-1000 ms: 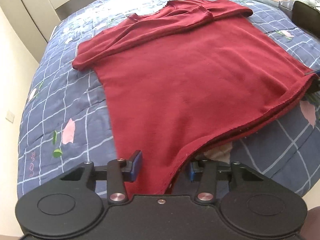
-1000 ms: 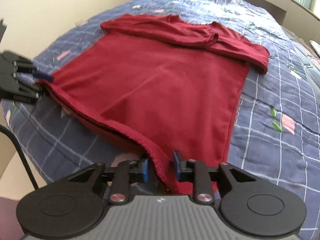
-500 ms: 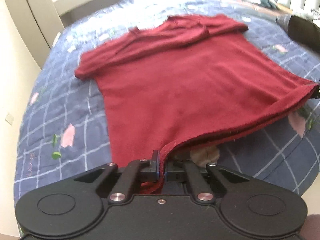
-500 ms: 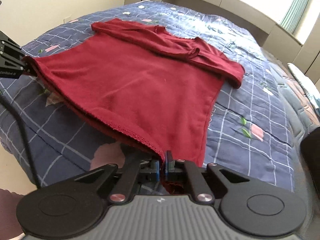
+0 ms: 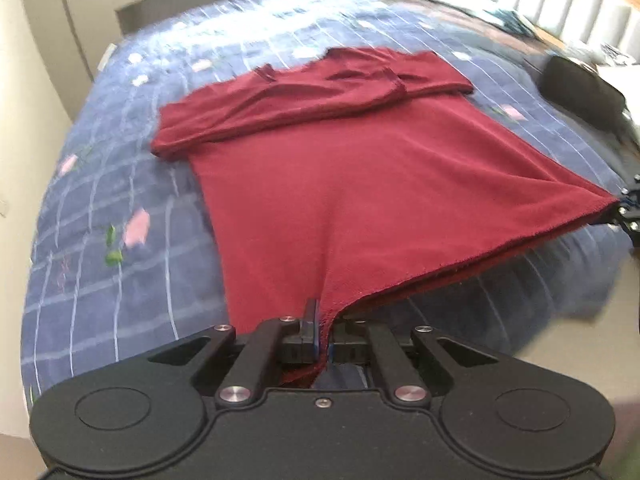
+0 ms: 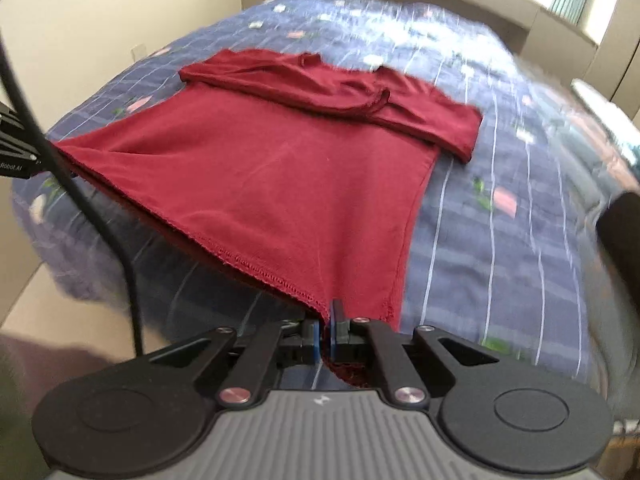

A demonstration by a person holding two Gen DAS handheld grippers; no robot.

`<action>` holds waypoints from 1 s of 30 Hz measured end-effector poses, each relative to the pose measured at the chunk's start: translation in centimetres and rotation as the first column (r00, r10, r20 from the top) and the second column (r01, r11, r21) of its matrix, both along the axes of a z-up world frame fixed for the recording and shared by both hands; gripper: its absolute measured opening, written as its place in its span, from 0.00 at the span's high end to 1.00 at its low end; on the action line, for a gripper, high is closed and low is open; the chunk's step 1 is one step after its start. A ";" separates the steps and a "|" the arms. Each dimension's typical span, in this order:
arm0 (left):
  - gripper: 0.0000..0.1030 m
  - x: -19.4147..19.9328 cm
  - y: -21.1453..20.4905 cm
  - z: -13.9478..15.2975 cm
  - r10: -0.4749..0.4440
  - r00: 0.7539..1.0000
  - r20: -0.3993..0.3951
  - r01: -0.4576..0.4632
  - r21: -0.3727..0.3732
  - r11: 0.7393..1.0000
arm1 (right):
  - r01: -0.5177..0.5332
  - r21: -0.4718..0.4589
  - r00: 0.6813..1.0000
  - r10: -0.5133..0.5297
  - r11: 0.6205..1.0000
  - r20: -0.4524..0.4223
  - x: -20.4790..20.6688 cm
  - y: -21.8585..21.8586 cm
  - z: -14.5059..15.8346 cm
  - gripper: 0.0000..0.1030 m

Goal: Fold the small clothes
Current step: 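Lift the hem with both grippers and fold it over toward the collar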

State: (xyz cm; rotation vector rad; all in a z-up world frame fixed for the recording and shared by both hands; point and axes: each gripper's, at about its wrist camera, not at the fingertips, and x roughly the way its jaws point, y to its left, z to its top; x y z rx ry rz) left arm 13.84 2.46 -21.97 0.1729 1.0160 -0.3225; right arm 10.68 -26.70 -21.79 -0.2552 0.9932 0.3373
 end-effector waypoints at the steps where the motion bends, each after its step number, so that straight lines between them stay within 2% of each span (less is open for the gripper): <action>1: 0.97 -0.7 0.1 0.2 -0.010 1.000 -0.030 0.010 -0.010 1.000 | 0.002 0.009 1.000 -0.002 1.000 -0.024 -0.5 -0.2 0.2 0.95; 3: 0.97 -1.9 0.5 0.5 -0.017 0.996 -0.092 0.014 -0.034 0.999 | 0.016 0.031 0.998 -0.014 0.999 -0.066 -1.4 -0.5 0.5 0.95; 5: 0.97 -2.6 0.8 0.7 -0.011 0.993 -0.121 0.006 -0.039 0.999 | 0.031 0.046 0.997 -0.028 0.998 -0.075 -1.4 -0.6 0.7 0.95; 8: 0.96 -1.8 1.5 0.9 0.038 0.992 -0.125 -0.043 -0.042 0.998 | 0.051 0.059 0.997 -0.048 0.997 -0.052 -0.2 -0.6 1.0 0.95; 12: 0.96 1.0 2.1 1.1 0.098 0.989 -0.113 -0.106 -0.067 0.992 | 0.068 0.071 0.998 -0.069 0.995 0.008 2.5 -0.7 1.5 0.95; 17: 0.96 6.3 2.1 2.7 0.112 0.993 -0.028 -0.114 -0.091 0.989 | 0.079 0.074 0.989 -0.088 0.994 0.118 8.2 -0.6 2.7 0.94; 24: 0.96 17.3 2.6 4.5 0.174 0.984 0.036 -0.167 -0.153 0.974 | 0.070 0.024 0.954 -0.074 0.997 0.290 19.1 0.6 4.3 0.94; 27: 0.96 22.8 2.8 4.6 0.186 0.982 0.037 -0.178 -0.154 0.972 | 0.069 0.000 0.943 -0.065 0.998 0.327 23.9 1.1 4.2 0.94; 30: 0.96 27.7 2.9 4.2 0.186 0.982 0.028 -0.180 -0.146 0.973 | 0.087 -0.009 0.943 -0.080 0.996 0.324 28.8 1.5 3.3 0.94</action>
